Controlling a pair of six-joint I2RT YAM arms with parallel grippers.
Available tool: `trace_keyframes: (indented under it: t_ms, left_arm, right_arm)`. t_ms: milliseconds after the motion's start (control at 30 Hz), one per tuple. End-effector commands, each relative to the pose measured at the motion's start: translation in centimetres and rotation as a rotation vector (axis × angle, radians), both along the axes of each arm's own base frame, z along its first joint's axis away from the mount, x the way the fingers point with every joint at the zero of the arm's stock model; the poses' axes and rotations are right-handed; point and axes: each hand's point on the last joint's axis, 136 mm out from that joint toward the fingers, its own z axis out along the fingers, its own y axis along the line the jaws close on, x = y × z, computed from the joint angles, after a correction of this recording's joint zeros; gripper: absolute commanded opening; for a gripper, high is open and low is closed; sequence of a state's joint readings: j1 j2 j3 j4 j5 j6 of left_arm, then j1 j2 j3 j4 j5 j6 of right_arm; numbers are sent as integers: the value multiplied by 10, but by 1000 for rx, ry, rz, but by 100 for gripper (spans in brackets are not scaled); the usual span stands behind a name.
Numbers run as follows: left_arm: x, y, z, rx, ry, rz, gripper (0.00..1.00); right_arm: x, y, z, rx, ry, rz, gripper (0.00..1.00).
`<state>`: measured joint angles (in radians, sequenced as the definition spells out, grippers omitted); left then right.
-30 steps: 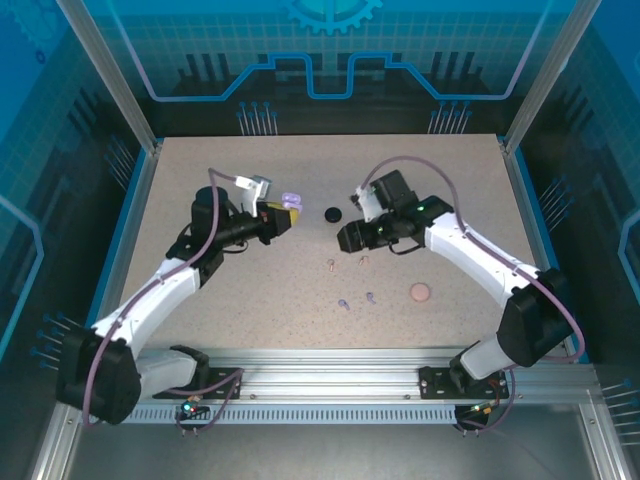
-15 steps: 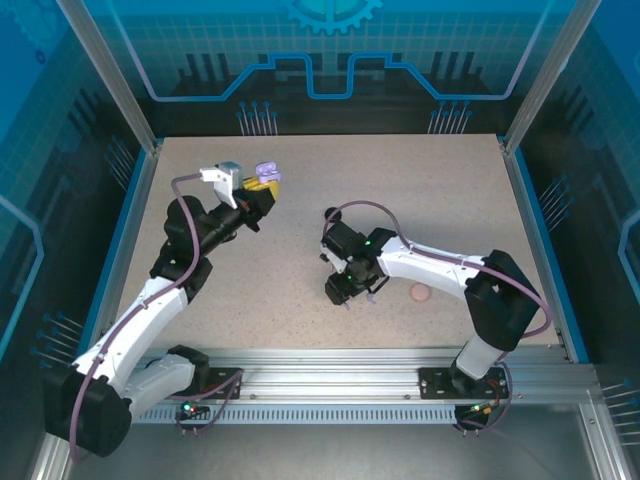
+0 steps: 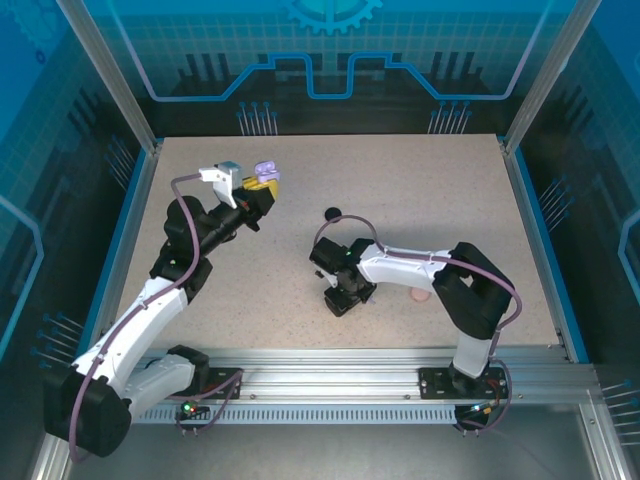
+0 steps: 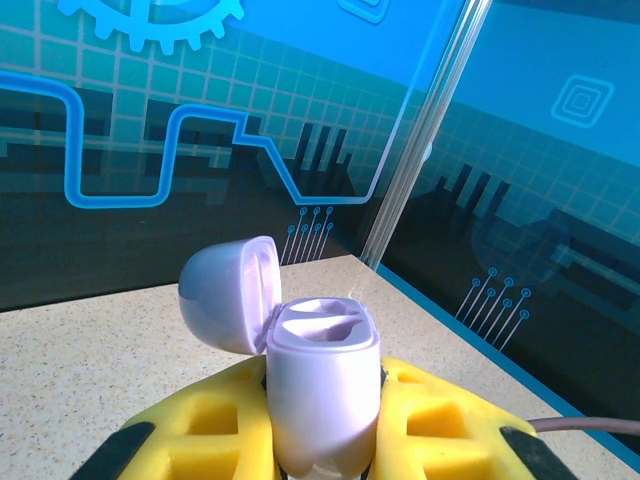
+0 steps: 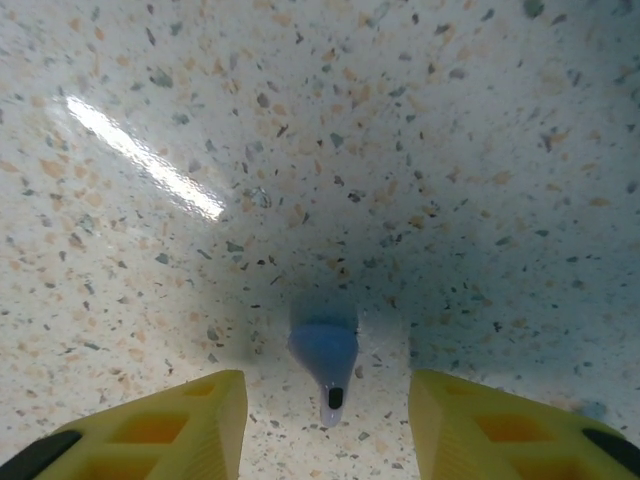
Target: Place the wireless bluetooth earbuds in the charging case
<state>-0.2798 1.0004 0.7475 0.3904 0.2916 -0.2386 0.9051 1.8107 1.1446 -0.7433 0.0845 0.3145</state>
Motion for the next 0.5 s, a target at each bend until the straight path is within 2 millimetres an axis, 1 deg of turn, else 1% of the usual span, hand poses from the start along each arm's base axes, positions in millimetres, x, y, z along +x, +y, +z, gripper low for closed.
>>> trace_keyframes:
  t_ms: [0, 267, 467]
  left_arm:
    - [-3, 1, 15, -21, -41, 6, 0]
    - [-3, 0, 13, -20, -36, 2, 0]
    - [-3, -2, 11, -12, -31, -3, 0]
  right_arm:
    - [-1, 0, -5, -38, -6, 3, 46]
    - [2, 1, -10, -53, -11, 1, 43]
    - [7, 7, -10, -27, 4, -37, 42]
